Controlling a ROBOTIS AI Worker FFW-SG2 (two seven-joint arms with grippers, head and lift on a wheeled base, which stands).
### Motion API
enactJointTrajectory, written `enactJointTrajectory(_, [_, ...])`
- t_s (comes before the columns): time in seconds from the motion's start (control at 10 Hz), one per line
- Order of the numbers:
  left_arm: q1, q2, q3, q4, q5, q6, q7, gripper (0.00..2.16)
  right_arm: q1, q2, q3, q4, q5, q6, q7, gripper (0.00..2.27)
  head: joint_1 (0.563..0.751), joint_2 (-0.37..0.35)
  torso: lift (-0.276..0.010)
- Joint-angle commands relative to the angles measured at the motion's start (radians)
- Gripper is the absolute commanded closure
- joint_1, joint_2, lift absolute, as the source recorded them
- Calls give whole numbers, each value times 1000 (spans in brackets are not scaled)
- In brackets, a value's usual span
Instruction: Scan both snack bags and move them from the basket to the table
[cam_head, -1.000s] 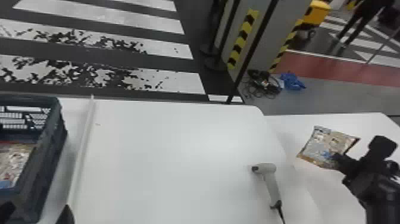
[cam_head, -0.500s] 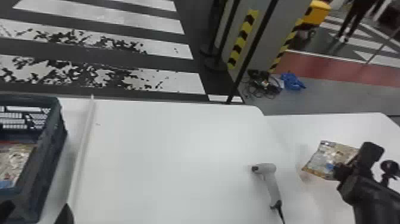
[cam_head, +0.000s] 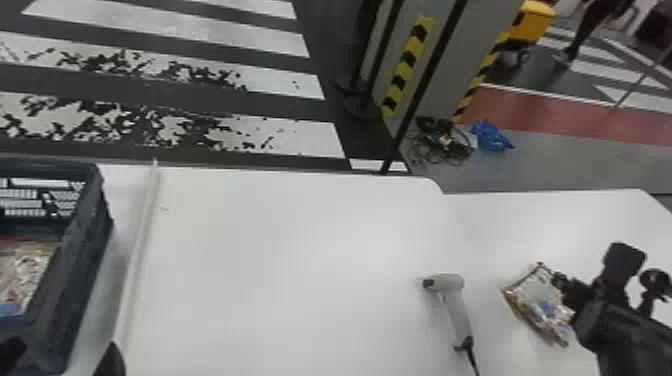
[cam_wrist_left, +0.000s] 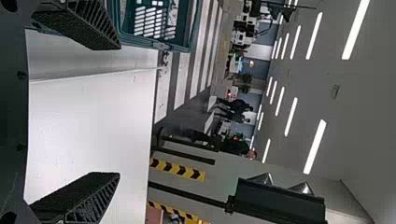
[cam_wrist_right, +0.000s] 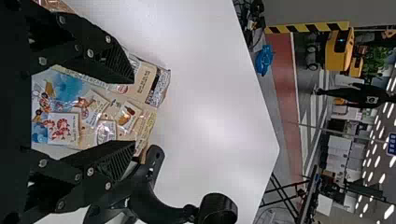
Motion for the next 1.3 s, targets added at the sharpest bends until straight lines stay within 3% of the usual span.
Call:
enactJointTrajectory(0.0, [1,-3,-4,2,-8,0,3,16,77,13,20,-83,-43,-3,25,46,695,-350,-98])
enactJointTrajectory(0.4, [0,-5,-35,-8,-32,0,11,16,286,145,106,-512,-92,0,77,53,695,-350,-98])
enactJointTrajectory(0.6, [0,-5,-36,-8,-35,0,12,16,405,222,201,-747,-107,-3,76,33,695,-350,-98])
enactJointTrajectory(0.9, [-2,-2,-44,-17,-52,3,26,12,523,300,327,-955,-95,-28,68,29,695,-350,-98])
enactJointTrajectory(1.2, [-16,4,-58,-17,-60,18,38,16,720,363,439,-1127,-49,-224,65,29,695,-350,-98])
